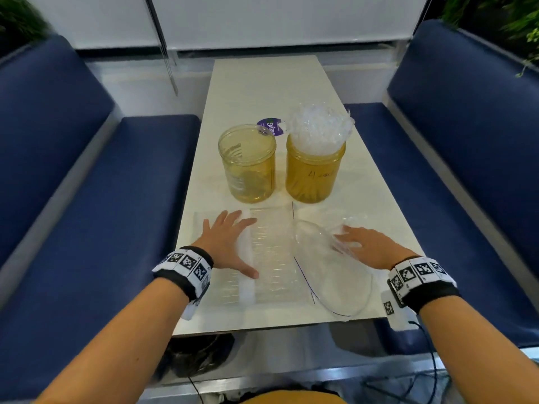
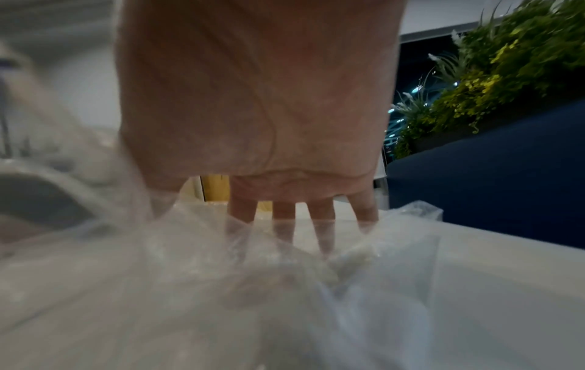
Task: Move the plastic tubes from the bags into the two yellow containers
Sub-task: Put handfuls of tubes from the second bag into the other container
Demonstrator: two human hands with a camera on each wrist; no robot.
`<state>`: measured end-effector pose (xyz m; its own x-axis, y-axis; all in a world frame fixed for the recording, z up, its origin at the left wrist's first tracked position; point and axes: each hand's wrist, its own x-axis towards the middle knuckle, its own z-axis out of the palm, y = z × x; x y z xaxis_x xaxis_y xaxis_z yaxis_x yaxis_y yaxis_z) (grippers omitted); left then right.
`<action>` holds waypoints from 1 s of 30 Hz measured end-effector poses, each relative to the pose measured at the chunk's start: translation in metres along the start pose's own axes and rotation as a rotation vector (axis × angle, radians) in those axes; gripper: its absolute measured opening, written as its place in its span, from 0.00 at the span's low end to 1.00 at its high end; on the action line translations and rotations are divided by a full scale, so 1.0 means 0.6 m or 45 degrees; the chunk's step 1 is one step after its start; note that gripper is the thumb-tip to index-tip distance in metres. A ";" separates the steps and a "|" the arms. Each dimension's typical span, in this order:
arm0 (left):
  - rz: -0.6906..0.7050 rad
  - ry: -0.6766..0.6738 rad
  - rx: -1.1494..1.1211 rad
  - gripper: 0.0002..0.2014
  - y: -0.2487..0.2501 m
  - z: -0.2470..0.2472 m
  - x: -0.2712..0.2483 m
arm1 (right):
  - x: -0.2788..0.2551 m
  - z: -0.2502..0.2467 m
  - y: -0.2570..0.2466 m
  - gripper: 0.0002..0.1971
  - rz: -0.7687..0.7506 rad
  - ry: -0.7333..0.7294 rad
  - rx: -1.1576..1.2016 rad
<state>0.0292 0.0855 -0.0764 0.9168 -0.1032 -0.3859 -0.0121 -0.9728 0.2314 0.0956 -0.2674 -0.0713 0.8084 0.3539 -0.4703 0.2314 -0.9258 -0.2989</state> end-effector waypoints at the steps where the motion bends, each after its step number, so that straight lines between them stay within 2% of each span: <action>1: -0.008 0.023 -0.023 0.64 -0.004 0.004 -0.004 | 0.002 0.006 0.000 0.34 -0.006 -0.029 -0.118; 3: -0.027 0.099 -0.003 0.54 -0.012 0.003 -0.014 | 0.006 0.018 0.005 0.32 -0.001 -0.031 -0.263; 6: -0.015 0.221 0.043 0.32 -0.029 0.006 -0.029 | 0.013 0.029 0.020 0.35 0.001 0.057 -0.327; 10: 0.032 0.335 0.071 0.15 -0.036 0.032 -0.049 | 0.028 0.030 0.027 0.26 0.019 0.169 -0.292; 13: 0.065 0.446 -0.002 0.12 -0.030 0.043 -0.062 | 0.030 0.020 0.012 0.24 0.043 0.154 -0.343; 15: 0.051 0.605 -0.167 0.12 -0.029 0.040 -0.074 | 0.032 0.015 0.005 0.25 0.075 0.114 -0.322; 19: -0.144 0.891 -0.648 0.10 -0.035 0.024 -0.109 | 0.033 0.016 -0.004 0.25 0.118 0.090 -0.196; 22: -0.204 1.126 -0.845 0.10 -0.029 -0.007 -0.131 | 0.033 0.026 -0.018 0.26 0.155 0.106 -0.167; 26: -0.109 1.389 -1.035 0.10 0.014 -0.067 -0.148 | 0.029 0.042 -0.068 0.26 0.082 0.115 -0.251; 30: 0.020 1.550 -1.199 0.10 0.080 -0.120 -0.154 | 0.031 0.062 -0.122 0.28 -0.016 0.152 -0.328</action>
<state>-0.0271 0.0636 0.0348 0.6846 0.5708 0.4533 -0.2055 -0.4455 0.8714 0.0739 -0.1882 -0.0890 0.8592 0.3612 -0.3622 0.3591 -0.9302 -0.0759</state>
